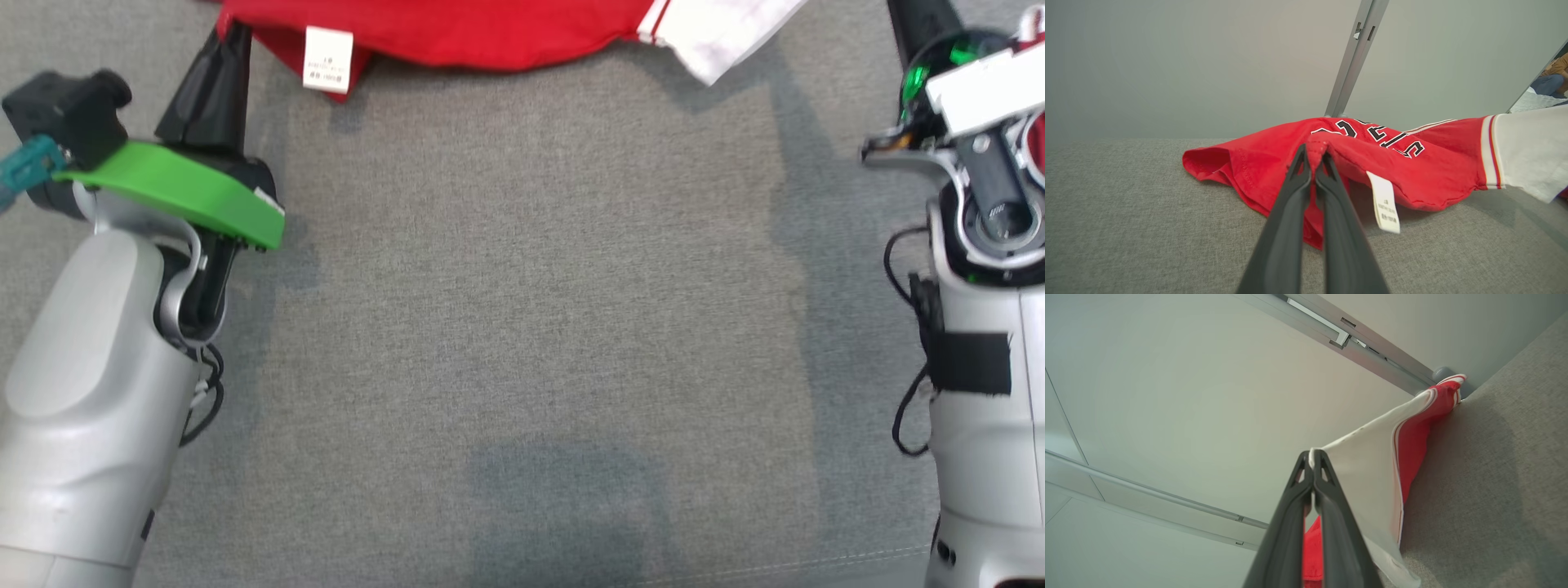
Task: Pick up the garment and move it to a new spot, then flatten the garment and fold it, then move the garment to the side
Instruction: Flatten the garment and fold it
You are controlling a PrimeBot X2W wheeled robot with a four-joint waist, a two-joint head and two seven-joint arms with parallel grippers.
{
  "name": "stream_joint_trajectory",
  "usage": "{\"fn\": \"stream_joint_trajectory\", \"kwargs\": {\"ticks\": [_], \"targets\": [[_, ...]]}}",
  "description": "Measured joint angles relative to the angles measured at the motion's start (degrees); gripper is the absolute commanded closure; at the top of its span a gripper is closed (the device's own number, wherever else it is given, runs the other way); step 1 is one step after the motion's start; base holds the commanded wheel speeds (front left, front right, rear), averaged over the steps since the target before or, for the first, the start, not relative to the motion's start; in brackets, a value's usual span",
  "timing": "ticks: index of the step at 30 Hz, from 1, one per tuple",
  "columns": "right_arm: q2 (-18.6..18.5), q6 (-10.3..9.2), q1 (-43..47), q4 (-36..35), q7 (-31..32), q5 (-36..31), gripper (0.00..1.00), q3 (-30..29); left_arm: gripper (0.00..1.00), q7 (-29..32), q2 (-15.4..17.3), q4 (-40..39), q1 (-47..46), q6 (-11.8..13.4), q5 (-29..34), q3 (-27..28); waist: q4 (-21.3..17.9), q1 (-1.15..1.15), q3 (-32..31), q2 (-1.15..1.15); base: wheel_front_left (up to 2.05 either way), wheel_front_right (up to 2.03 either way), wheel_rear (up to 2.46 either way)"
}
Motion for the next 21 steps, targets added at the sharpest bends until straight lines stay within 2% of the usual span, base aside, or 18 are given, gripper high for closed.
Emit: {"fn": "stream_joint_trajectory", "kwargs": {"ticks": [3, 7, 15, 18, 21], "targets": [[0.0, 0.79, 3.7, -2.1, 0.0, -0.2, 1.0, 0.2, 1.0, 0.0, 0.0, -0.3, 2.2, -0.1, -0.3, 0.2, -0.3, 0.0, -2.2, 0.0, 0.0, 0.0, 0.0], [0.0, 0.81, 9.4, -4.4, 0.0, -0.2, 1.0, 0.9, 1.0, 0.1, 0.1, -2.0, 5.8, -0.6, -0.7, 0.0, -0.8, 0.0, -5.2, 0.0, 0.0, 0.0, 0.0], [0.2, 0.73, 21.1, -6.9, 0.9, -0.5, 1.0, 3.5, 1.0, 0.2, 3.1, -5.0, 19.5, -0.7, -0.2, -2.4, -2.6, 0.0, -11.2, 0.0, 0.0, 0.0, 0.0], [0.3, 0.14, 26.3, -7.4, 1.3, -0.5, 1.0, 3.3, 1.0, 0.2, 3.3, -5.6, 23.7, -0.7, 0.3, -2.6, -3.3, 0.0, -13.5, 0.0, 0.0, 0.0, 0.0], [0.3, -1.29, 30.8, -8.3, 1.4, -0.3, 1.0, 2.5, 1.0, 0.2, 3.4, -6.3, 27.8, -0.7, 0.3, -1.8, -3.7, 0.0, -15.8, 0.0, 0.0, 0.0, 0.0]]}}
